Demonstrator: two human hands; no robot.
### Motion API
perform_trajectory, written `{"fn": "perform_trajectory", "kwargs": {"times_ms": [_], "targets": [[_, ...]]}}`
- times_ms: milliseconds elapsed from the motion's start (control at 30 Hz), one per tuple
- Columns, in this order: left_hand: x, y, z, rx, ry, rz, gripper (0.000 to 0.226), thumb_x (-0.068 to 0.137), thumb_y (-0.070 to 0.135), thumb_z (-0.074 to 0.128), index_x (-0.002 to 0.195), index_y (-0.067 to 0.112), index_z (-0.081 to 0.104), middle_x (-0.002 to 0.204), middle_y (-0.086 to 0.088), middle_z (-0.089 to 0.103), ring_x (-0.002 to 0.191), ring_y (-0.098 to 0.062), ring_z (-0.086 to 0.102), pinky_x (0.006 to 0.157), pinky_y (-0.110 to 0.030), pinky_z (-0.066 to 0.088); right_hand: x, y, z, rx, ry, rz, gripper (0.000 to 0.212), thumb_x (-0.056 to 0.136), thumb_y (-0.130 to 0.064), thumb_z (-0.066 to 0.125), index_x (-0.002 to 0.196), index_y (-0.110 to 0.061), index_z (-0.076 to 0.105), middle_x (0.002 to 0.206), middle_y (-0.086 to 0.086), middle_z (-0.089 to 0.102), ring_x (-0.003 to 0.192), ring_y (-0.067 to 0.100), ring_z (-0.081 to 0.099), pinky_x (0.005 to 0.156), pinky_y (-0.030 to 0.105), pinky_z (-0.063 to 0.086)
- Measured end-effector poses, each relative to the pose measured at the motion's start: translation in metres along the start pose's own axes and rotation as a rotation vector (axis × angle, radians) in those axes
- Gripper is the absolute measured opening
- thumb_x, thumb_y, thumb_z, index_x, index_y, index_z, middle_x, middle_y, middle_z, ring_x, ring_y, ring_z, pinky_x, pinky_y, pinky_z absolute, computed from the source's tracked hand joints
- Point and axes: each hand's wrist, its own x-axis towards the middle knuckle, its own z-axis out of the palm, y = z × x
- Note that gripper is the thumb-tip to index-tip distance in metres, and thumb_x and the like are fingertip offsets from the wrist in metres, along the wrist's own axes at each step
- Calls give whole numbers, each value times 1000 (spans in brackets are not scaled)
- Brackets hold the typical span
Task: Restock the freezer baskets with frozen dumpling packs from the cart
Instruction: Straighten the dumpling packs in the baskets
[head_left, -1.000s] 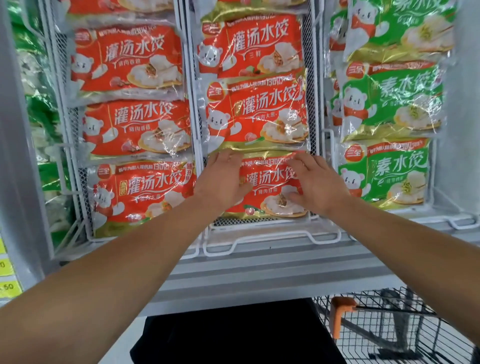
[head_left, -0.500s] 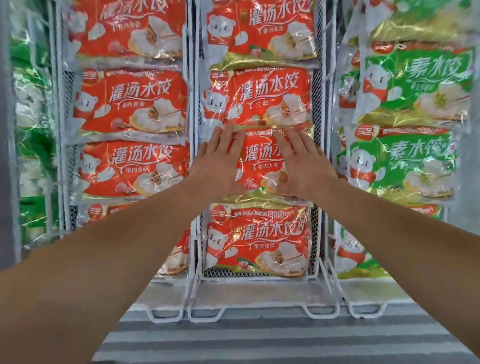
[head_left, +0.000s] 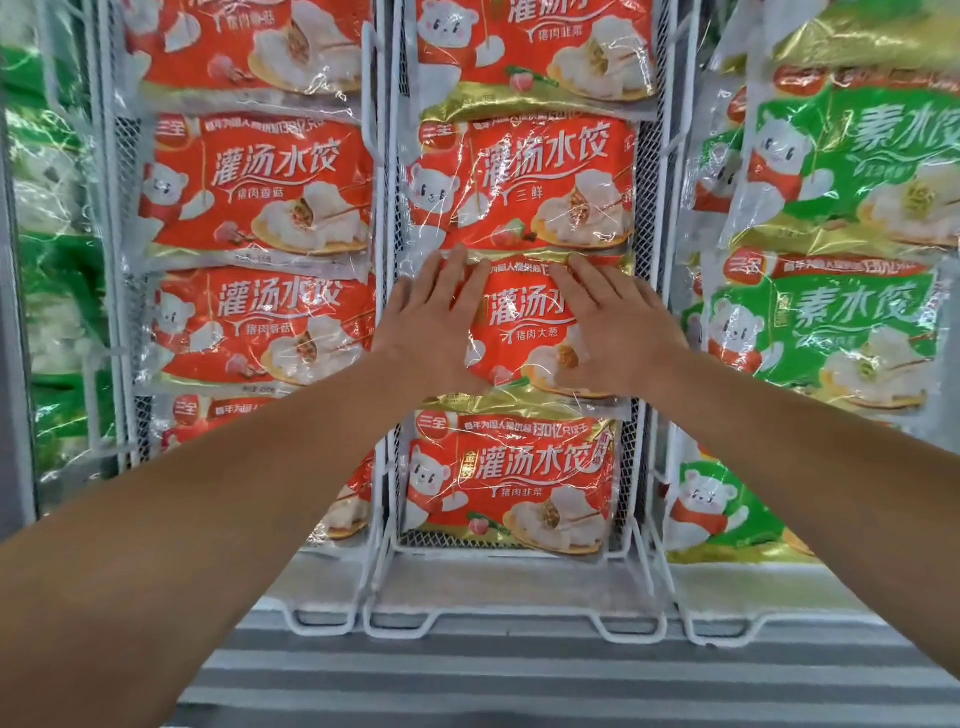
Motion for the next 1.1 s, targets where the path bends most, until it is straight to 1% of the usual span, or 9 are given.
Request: {"fn": "perform_trajectory", "kwargs": {"times_ms": [100,200,267,433,600,733,900,1033,1100], "targets": [[-8,1,-5,-21,25,3,128,72,76,66,158,24,-15,166,-3,-19,153,-28,-17,124,-51,0,-7,0,-6,13,10,13,109,81,-66,62,157,-30,-8,166,-4,-5,152,28,1,122,46,7],[-6,0,-23,-125,111,15,106,83,65,63,160,21,4,168,-6,-2,155,-31,-4,125,-52,7,-5,3,-25,19,98,2,87,84,-59,63,153,-23,24,158,3,25,144,30,20,117,48,25],[7,-5,-40,-152,158,11,95,90,60,57,160,19,8,168,-8,2,154,-33,0,125,-51,11,7,4,-43,38,159,-3,76,88,-53,63,149,-19,33,154,4,30,141,30,27,112,47,33],[56,-17,-85,-196,225,-2,89,96,46,56,160,11,4,167,-15,0,154,-37,2,124,-48,12,66,17,-82,102,162,9,82,92,-38,63,157,-15,18,165,10,11,150,35,14,123,45,19],[86,-24,-88,-116,186,-52,97,95,45,59,159,13,-7,167,-11,-13,154,-31,-6,124,-50,14,81,23,-69,142,199,83,82,96,-36,58,158,-25,6,167,1,2,150,37,8,120,51,23],[94,-26,-83,-123,172,-57,102,94,46,62,159,19,-11,166,-6,-19,154,-26,-12,125,-49,8,72,22,-56,159,199,119,73,100,-38,50,159,-25,8,167,-2,1,146,41,14,117,48,26],[91,-33,-88,-54,133,7,100,95,49,60,158,20,-12,165,-9,-21,154,-27,-13,124,-47,6,67,19,-57,181,175,130,72,100,-39,51,159,-25,11,166,-2,3,147,42,13,117,49,27],[90,-33,-87,-61,141,8,97,94,47,61,160,17,-4,167,-11,-12,155,-30,-6,123,-49,12,68,17,-61,174,144,140,75,97,-43,56,157,-25,16,165,-2,9,146,38,17,116,49,31],[86,-31,-95,-121,226,17,83,94,39,62,158,13,16,166,-14,12,152,-34,14,120,-49,23,69,20,-72,144,152,123,70,94,-48,57,153,-22,29,158,2,25,141,35,27,114,49,35]]}}
